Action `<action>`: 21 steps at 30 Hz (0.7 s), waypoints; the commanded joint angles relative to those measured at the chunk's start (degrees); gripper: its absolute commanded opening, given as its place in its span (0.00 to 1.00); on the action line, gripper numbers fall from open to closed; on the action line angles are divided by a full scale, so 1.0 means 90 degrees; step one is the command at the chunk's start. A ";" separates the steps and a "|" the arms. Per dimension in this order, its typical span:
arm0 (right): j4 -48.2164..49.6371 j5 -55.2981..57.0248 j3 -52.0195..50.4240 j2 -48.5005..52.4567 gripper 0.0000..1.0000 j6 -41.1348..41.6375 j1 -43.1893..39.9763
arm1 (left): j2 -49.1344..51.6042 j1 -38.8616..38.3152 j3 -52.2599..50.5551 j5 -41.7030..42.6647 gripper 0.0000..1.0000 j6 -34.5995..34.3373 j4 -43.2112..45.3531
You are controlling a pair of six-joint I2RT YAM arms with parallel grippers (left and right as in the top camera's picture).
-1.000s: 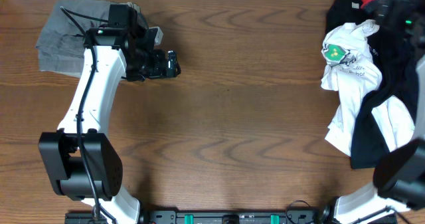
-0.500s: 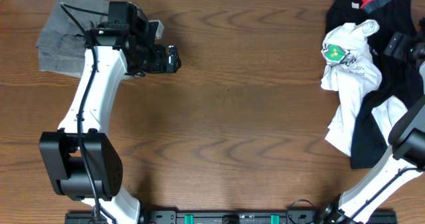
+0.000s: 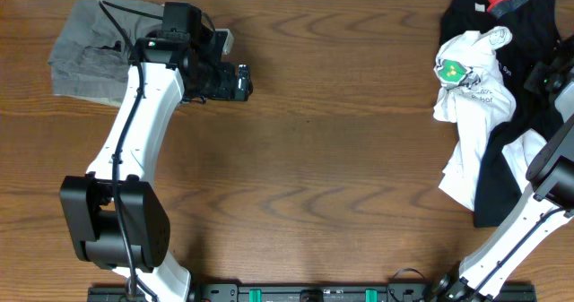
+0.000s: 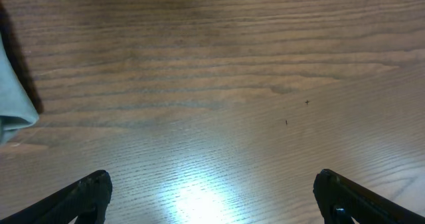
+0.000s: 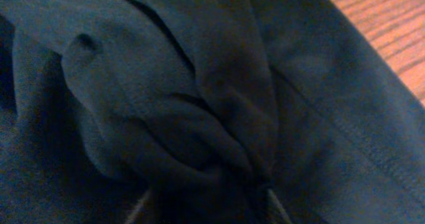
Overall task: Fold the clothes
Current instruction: 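Reach the right gripper into the clothes pile and grasp the black pants, then pull the black pants left with the right gripper and drop them mid-table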
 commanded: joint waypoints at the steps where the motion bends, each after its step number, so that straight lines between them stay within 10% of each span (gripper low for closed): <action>1: -0.0032 -0.0058 0.0061 0.0277 0.25 0.0066 -0.0012 | -0.0012 -0.0012 -0.0068 -0.0075 0.98 0.0107 0.0010; 4: -0.0032 -0.0044 0.0075 0.0250 0.01 0.0136 -0.0019 | -0.0012 -0.0012 -0.0068 -0.0075 0.98 0.0085 0.0010; 21: -0.1892 -0.1290 0.1838 -0.2875 0.01 0.0216 0.0219 | -0.0053 -0.0005 -0.0056 -0.0027 0.98 0.0034 0.0379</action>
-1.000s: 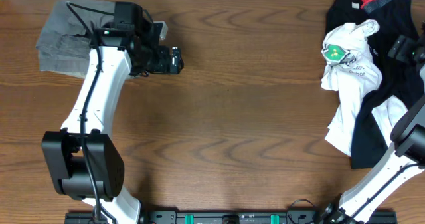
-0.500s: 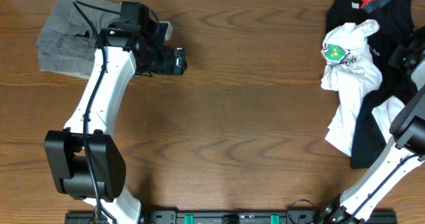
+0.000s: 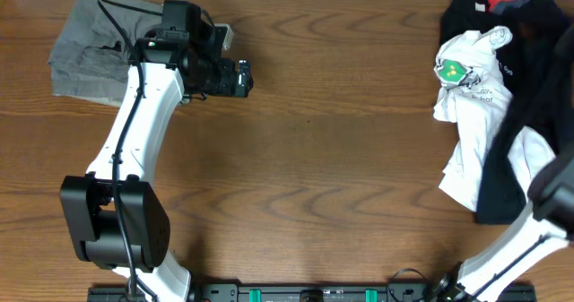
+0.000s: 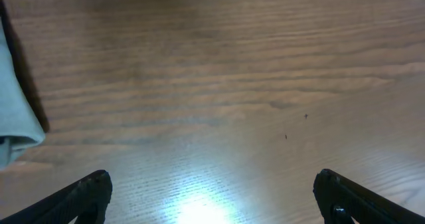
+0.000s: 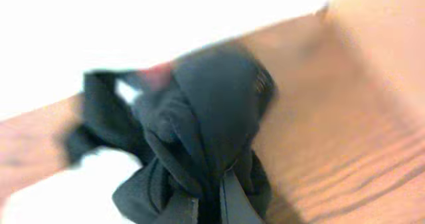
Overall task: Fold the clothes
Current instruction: 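Pull the black pants left with the right gripper and drop them mid-table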
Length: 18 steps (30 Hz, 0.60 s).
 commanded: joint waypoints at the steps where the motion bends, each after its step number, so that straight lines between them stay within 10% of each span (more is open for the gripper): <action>1: -0.0226 -0.0561 0.0517 -0.1277 0.01 -0.0019 0.0257 | -0.0075 -0.0005 -0.0034 -0.0032 0.98 0.0041 0.0051; 18: -0.1445 -0.0670 0.0551 -0.3101 0.01 -0.0340 0.3645 | -0.2042 0.0937 0.0083 -0.0036 0.98 0.0044 -0.0228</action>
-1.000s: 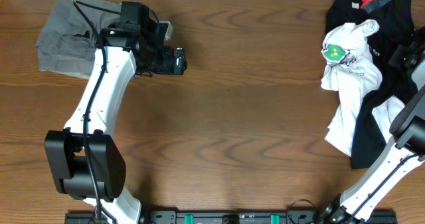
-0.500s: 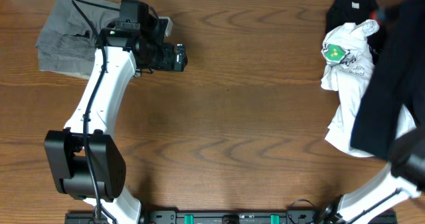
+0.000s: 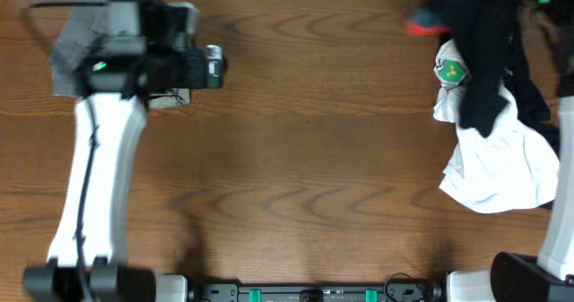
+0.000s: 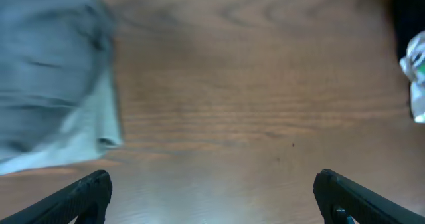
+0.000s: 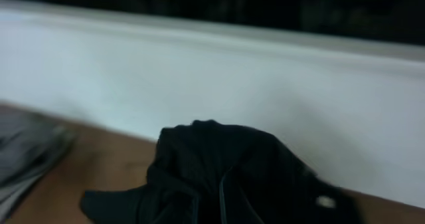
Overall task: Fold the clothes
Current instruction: 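Pull the black pants left with the right gripper and drop them mid-table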
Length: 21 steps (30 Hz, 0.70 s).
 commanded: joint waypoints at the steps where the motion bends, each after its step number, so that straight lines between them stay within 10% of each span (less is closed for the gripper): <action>1: -0.0104 -0.0078 0.0036 -0.0027 0.01 -0.0092 0.0505 | -0.0272 0.0299 0.0083 -0.0036 0.98 0.0044 -0.0197; 21: -0.0811 -0.1409 0.0024 0.1979 0.01 -0.0102 0.1615 | 0.0301 0.0529 -0.0104 -0.0039 0.98 0.0413 -0.0913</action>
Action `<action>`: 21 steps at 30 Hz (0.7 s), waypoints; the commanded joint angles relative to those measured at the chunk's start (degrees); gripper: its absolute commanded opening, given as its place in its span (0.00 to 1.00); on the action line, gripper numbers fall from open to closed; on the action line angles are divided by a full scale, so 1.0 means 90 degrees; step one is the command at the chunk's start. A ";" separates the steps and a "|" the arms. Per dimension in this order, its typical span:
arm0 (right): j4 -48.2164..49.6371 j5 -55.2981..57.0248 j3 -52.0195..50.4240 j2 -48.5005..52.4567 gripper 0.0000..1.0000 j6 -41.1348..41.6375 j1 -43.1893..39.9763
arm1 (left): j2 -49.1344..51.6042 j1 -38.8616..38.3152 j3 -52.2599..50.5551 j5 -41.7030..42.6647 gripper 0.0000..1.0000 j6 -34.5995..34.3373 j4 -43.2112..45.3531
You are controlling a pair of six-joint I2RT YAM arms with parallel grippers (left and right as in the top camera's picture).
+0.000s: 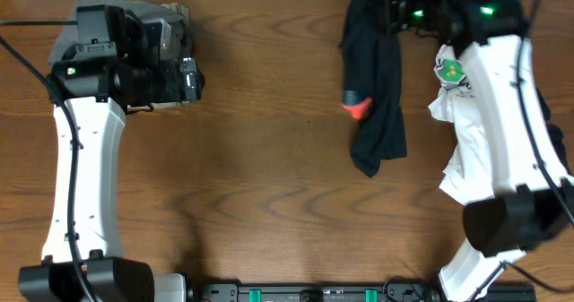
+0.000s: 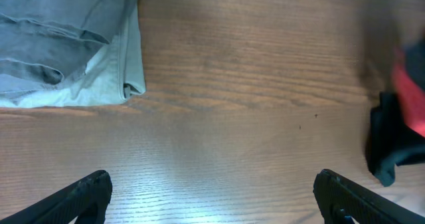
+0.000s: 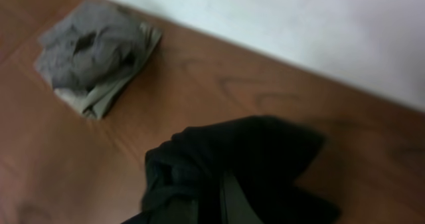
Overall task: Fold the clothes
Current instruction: 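Pull the black pants left with the right gripper and drop them mid-table, then grasp the red-grey waistband with the left gripper and drag it left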
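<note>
A black garment (image 1: 377, 87) with a red patch hangs from my right gripper (image 1: 377, 6), which is shut on its bunched top (image 3: 219, 177) above the table's far middle. The left wrist view catches its lower end (image 2: 392, 144) at the right edge. A white T-shirt (image 1: 475, 159) with a green print lies crumpled at the far right. A folded grey garment (image 1: 134, 24) rests at the far left corner; its hem (image 2: 99, 78) shows below my left gripper (image 2: 212, 197), which hovers open and empty beside it.
The brown wooden table (image 1: 269, 185) runs between the two arms. A white wall (image 3: 299, 18) borders the far edge. A black rail with green clips (image 1: 305, 293) runs along the near edge.
My right gripper has carried the black garment from over the right-hand pile leftward to the table's far middle, where it hangs free. The left arm has shifted slightly left and back.
At first my right gripper was buried in the black garment on the right-hand pile and my left gripper hovered open near the folded grey garment. The black garment then rose off the pile, leaving the white T-shirt uncovered, and now hangs over the far middle.
</note>
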 commanded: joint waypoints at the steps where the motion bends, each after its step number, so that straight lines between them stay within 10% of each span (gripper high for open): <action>1: 0.0075 -0.0534 0.0032 0.0197 0.01 -0.0083 0.0306 | 0.0080 -0.0002 -0.0078 -0.0051 0.98 0.0282 -0.0007; 12: 0.0498 -0.0529 0.0032 0.0311 0.06 -0.0386 0.1239 | 0.0095 0.0134 -0.0078 -0.0172 0.98 0.0274 0.0053; 16: 0.0274 0.0056 0.0029 0.0386 0.99 -0.0386 0.1348 | 0.0194 0.0134 -0.0095 -0.0172 0.98 0.0272 0.0029; 21: -0.0430 0.0806 0.0029 0.0415 0.99 -0.0357 0.1090 | 0.0542 0.0134 -0.0095 0.0134 0.98 0.0277 -0.0015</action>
